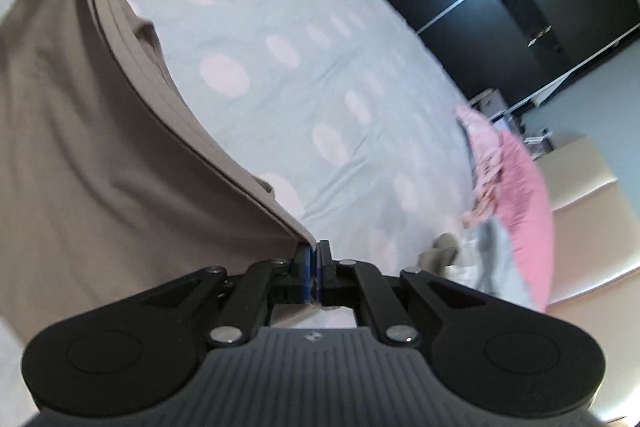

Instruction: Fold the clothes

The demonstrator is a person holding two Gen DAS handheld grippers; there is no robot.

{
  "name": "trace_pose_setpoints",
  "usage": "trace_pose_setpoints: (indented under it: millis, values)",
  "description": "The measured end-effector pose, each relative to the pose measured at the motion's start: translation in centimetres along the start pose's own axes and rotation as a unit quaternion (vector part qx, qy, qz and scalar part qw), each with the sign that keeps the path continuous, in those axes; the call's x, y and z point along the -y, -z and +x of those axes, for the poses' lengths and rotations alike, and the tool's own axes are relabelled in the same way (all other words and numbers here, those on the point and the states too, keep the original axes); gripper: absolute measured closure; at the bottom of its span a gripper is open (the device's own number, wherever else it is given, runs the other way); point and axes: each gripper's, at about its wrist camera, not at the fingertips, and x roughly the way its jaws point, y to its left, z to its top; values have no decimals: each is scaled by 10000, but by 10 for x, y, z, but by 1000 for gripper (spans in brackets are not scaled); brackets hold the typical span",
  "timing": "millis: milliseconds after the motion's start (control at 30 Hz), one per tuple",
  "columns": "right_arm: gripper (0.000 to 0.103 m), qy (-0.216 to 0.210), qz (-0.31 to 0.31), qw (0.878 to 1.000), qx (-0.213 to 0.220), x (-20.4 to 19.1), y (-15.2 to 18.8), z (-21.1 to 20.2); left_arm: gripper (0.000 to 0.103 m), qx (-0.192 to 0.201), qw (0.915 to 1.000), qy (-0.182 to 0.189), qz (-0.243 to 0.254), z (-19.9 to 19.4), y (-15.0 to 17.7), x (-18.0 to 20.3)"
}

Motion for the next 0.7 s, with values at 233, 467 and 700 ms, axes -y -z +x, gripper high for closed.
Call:
trace_pose_setpoints:
  millis: [233, 467, 700]
  values:
    - [100, -291, 544, 9973, -399, 0, -6, 74, 101, -227, 9986, 67, -474, 55, -4, -10]
    - [93, -375, 1018, 9923, -592, 2, -3, 109, 97, -228, 9957, -206, -869, 72, -4, -19]
    - [78, -391, 2226, 9721, -624, 38, 7, 102, 97, -71, 9903, -363, -1343, 56, -1, -41]
